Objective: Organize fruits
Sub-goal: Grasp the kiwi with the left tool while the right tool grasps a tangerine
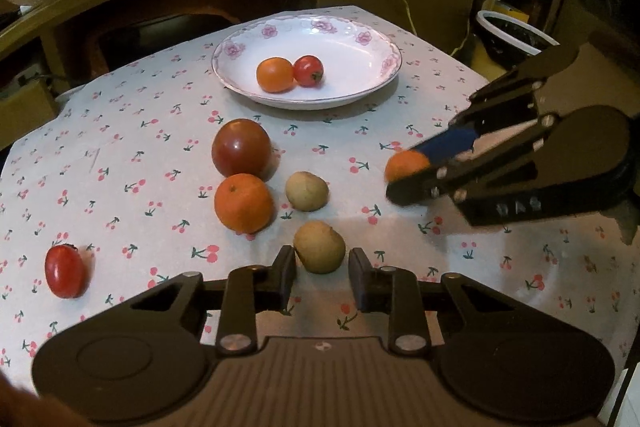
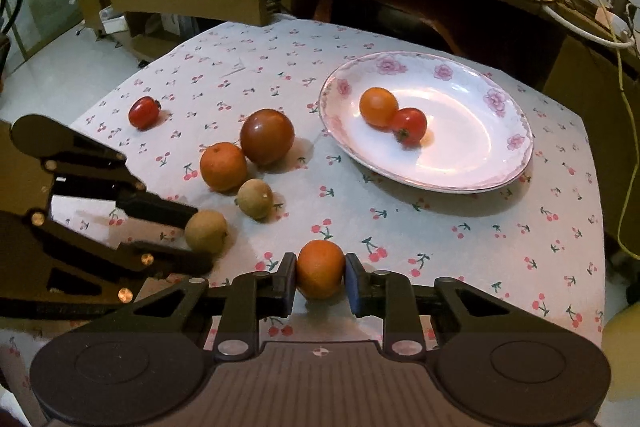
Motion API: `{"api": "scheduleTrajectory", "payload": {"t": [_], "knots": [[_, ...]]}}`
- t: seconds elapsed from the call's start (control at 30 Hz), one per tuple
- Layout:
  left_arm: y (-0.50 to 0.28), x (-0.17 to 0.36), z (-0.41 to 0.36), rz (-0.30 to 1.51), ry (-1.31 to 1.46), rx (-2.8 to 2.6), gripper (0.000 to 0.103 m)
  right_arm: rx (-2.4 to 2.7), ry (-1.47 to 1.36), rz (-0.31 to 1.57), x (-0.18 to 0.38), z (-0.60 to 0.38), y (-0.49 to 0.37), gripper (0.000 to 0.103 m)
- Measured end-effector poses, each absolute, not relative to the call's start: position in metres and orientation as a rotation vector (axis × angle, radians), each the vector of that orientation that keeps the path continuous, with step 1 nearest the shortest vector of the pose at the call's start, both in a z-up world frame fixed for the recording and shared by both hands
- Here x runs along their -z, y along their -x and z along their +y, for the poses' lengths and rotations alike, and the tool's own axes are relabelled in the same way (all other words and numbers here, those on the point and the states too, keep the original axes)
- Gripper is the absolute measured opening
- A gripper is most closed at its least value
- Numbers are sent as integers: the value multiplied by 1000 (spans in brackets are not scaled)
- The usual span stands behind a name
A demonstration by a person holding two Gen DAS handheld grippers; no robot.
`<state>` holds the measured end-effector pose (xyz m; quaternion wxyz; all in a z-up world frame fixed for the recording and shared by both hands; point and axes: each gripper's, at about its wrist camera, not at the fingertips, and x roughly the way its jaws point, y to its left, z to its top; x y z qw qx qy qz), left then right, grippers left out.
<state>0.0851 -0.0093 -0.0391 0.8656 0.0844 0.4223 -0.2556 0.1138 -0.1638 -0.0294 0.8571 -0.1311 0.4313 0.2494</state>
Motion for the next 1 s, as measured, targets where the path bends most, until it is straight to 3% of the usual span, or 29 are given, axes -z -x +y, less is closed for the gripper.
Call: {"api": "scheduleTrajectory", "payload": {"t": [0.17, 0.23, 0.37, 0.6, 0.7, 0.8, 1.0], "knots": [[-86, 39, -9, 879, -181, 530, 38, -541, 293, 916, 34, -161, -112, 28], [-87, 39, -10, 881, -177, 528, 40, -533, 292, 921, 34, -163, -112, 41], [-89, 39, -13, 880, -173, 529, 46, -524, 277, 916, 34, -166, -111, 41], [-90, 39, -15, 884, -148, 511, 46, -519, 261, 916, 35, -167, -112, 42], [-89, 39, -19, 888, -164, 508, 42, -516, 265, 918, 35, -167, -113, 40], [-91, 37, -20, 899, -148, 508, 32, -520, 268, 925, 33, -165, -114, 26], [-94, 32, -18, 898, -137, 494, 32, -510, 277, 924, 30, -164, -111, 25]]}}
